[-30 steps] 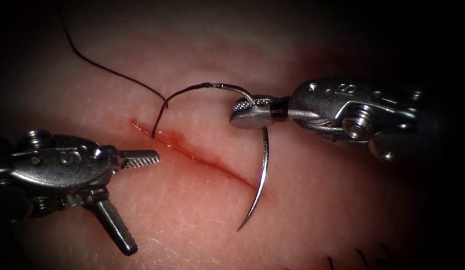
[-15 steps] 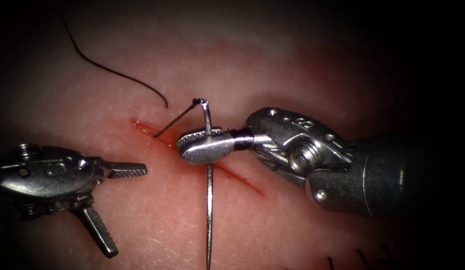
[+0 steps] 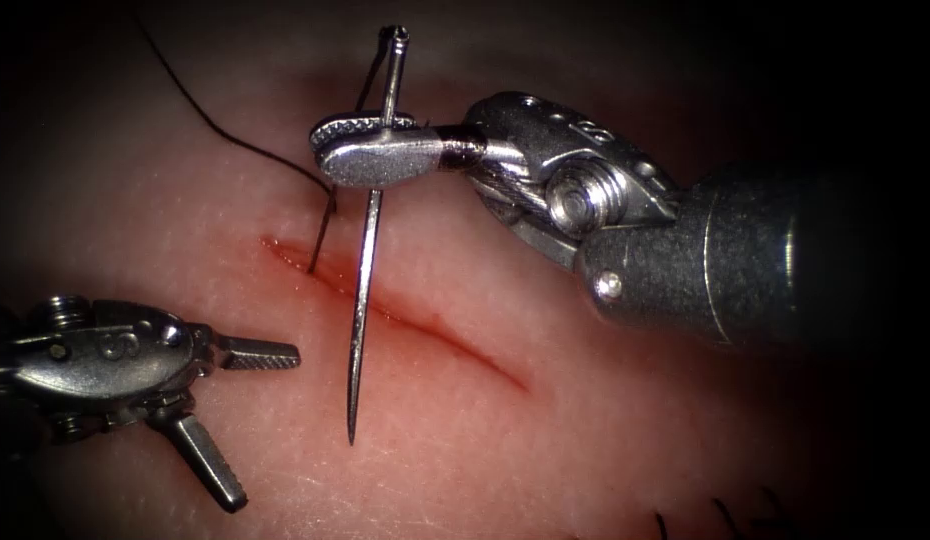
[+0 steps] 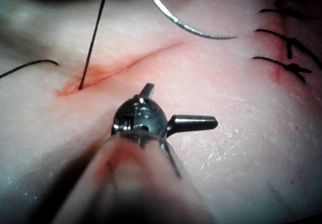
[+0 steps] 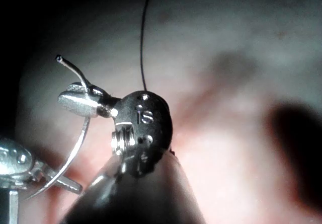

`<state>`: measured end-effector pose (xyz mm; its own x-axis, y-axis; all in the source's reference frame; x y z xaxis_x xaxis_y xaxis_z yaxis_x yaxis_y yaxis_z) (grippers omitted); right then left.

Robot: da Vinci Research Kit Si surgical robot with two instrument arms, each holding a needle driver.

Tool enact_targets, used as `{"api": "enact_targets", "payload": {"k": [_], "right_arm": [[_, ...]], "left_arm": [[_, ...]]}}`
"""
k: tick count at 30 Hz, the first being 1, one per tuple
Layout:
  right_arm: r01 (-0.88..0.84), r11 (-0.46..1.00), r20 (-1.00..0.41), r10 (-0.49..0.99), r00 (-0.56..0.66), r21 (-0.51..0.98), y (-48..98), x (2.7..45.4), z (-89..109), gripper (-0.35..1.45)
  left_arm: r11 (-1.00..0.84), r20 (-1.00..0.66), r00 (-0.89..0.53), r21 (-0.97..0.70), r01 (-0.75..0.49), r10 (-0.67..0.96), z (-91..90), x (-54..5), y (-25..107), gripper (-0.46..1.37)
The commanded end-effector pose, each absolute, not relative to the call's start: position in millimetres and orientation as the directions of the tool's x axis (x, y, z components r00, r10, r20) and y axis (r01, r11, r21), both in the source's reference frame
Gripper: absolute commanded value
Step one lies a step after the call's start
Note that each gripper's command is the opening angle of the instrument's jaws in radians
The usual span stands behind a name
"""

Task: Wound Closure
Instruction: Insert the left gripper into the wound

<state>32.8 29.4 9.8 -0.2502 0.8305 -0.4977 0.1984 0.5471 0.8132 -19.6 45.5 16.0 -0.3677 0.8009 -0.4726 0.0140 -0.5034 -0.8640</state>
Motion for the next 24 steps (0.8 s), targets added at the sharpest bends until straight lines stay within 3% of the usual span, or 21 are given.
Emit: {"api": "enact_targets", "payload": {"k": [1,17,24], "right_arm": [[0.186,0.567,-0.516,0.816,-0.26,0.802,29.8,32.7,9.6,-0.35],[0.111,0.702,-0.652,0.7,-0.291,0.704,32.8,31.8,8.5,-0.35],[0.052,0.713,-0.677,0.683,-0.274,0.699,29.5,30.7,10.0,-0.35]], "left_arm": [[-0.499,-0.47,-0.368,-0.866,0.019,0.802,16.0,-19.6,45.5,0.95],[-0.439,-0.409,-0.365,-0.898,0.001,0.836,17.0,-19.1,46.6,0.78],[-0.44,-0.399,-0.355,-0.897,-0.04,0.845,17.8,-18.1,48.2,0.57]]}}
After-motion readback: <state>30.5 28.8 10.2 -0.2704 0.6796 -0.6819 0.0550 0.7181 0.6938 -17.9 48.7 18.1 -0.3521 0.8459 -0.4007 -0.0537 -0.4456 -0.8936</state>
